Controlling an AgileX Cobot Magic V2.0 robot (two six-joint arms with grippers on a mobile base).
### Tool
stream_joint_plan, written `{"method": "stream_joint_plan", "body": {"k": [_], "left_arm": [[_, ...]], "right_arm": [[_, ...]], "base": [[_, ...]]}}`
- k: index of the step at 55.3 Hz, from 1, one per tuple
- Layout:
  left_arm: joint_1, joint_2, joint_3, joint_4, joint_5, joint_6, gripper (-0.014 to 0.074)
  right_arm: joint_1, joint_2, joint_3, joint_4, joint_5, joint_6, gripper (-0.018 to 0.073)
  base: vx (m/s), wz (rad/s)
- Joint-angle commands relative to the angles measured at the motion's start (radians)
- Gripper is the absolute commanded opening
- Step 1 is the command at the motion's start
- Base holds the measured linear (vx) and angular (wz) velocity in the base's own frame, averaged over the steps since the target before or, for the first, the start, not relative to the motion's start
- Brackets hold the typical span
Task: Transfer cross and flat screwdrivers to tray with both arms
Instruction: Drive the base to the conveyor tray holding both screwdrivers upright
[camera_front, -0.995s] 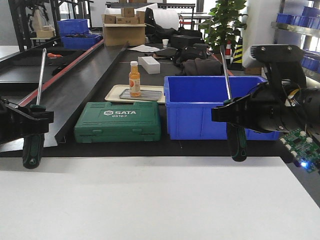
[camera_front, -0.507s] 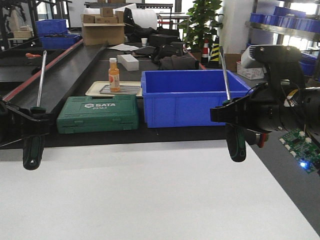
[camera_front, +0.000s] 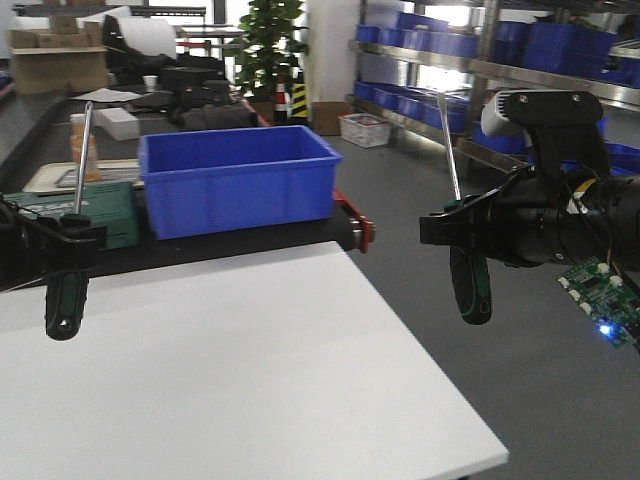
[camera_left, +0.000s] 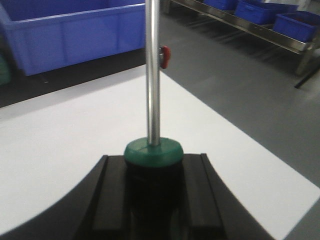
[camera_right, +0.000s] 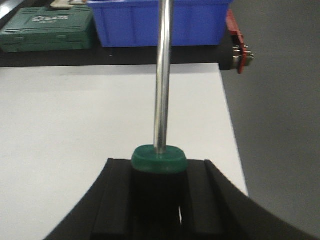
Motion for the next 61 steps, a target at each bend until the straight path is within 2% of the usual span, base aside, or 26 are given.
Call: {"method": "stream_joint_plan", "body": {"k": [1,36,61], "left_arm": [[-0.005,-0.028,-0.030,-0.033,-0.065,0.000,0.0002],[-0.005,-0.028,-0.030,-0.033,-0.066,0.000,0.0003],[-0.005,-0.028,-0.030,-0.033,-0.065,0.000,0.0003]], "right_arm": [[-0.006,-0.036,-0.034,-0.003,-0.095,-0.002,-0.0008],[-0.006,-0.036,-0.034,-0.003,-0.095,-0.002,-0.0008],[-0.006,-0.036,-0.034,-0.001,-0.094,-0.002,-0.0008]], "base": [[-0.18,-0.69],[-0.10,-0.84],[0.12,-0.65]]}}
